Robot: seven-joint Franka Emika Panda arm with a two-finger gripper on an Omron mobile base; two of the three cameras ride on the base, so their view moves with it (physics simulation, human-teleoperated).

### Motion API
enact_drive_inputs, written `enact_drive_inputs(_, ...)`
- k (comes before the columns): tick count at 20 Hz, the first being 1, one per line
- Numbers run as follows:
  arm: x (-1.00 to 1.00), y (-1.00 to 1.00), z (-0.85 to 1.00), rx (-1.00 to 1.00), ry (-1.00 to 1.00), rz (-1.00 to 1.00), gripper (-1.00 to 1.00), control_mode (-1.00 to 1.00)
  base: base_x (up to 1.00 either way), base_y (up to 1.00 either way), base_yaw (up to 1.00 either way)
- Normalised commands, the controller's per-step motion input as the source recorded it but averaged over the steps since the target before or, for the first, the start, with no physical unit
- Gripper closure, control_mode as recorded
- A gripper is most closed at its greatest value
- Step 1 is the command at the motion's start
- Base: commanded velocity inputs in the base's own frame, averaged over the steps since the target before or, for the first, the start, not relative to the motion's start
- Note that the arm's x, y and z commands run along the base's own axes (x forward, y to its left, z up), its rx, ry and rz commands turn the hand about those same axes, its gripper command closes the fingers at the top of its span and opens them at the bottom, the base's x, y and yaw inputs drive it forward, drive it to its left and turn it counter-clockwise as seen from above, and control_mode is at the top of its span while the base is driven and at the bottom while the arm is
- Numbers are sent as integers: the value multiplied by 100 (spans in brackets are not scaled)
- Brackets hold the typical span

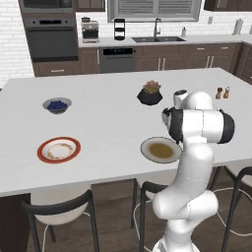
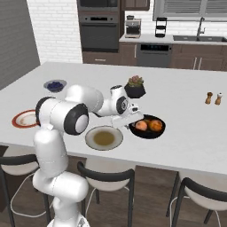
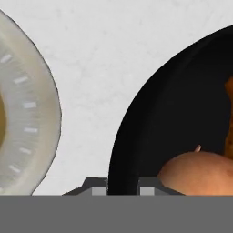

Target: Pick the chicken drumstick and onion from their plates and place them in the bowl. Then put the bowl in the fridge.

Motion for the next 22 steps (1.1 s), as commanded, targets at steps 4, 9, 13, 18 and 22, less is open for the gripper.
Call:
enact_drive_inputs(4,-92,79,64,0,-6,33,100,-100,0,0,0)
enact_drive_inputs(9,-100,91,53,0,-6,32,100,-100,0,0,0)
enact_drive_inputs(13,-100,89,54,0,-5,32,100,-100,0,0,0)
enact_drive_inputs(18,-100,75,50,0,-7,28,100,-100,0,0,0)
enact_drive_inputs(22,-94,54,45,0,-6,25,100,-100,0,0,0)
